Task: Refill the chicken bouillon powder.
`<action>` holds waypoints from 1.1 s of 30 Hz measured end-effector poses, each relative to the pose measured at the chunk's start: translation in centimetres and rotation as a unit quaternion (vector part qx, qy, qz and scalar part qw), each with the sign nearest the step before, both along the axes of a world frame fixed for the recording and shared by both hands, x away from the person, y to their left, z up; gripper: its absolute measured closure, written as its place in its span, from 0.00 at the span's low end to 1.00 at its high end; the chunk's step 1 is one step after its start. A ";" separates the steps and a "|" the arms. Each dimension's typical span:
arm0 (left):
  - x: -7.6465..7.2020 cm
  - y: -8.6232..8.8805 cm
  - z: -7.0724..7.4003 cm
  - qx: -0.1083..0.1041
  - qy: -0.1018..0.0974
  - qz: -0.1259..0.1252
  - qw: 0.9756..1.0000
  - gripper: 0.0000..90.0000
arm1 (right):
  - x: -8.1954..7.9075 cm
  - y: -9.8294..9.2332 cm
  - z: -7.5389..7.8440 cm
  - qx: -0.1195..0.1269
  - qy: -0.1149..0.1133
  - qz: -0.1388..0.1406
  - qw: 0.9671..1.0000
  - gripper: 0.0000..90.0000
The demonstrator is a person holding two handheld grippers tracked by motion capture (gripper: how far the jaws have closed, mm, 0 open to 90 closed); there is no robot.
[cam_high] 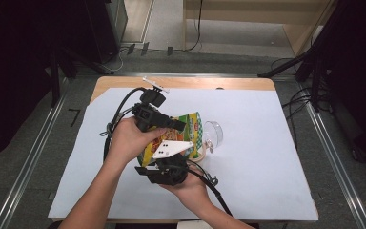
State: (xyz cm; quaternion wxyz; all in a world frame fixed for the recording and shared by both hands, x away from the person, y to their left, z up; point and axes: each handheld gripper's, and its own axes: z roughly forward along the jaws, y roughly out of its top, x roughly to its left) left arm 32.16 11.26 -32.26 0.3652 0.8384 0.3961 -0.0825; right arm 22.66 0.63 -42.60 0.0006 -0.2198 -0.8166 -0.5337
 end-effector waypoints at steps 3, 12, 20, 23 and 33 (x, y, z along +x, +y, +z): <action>-0.1 -0.1 0.0 0.001 -0.002 -0.001 1.000 0.85 | 0.0 -0.1 -0.1 0.000 0.000 0.000 1.000 0.77; -0.1 -0.1 0.1 0.002 -0.003 -0.002 1.000 0.85 | 0.0 -0.1 0.0 0.001 0.002 0.001 1.000 0.77; -0.1 -0.1 0.2 0.003 -0.005 -0.002 1.000 0.85 | -0.1 -0.1 0.2 0.002 0.002 0.002 1.000 0.77; -0.1 -0.1 0.2 0.002 -0.005 -0.002 1.000 0.85 | -0.1 -0.1 0.2 0.001 0.000 0.001 1.000 0.77; -0.1 -0.1 0.0 0.005 -0.006 0.000 1.000 0.85 | -0.1 -0.1 0.2 0.001 0.007 0.002 1.000 0.77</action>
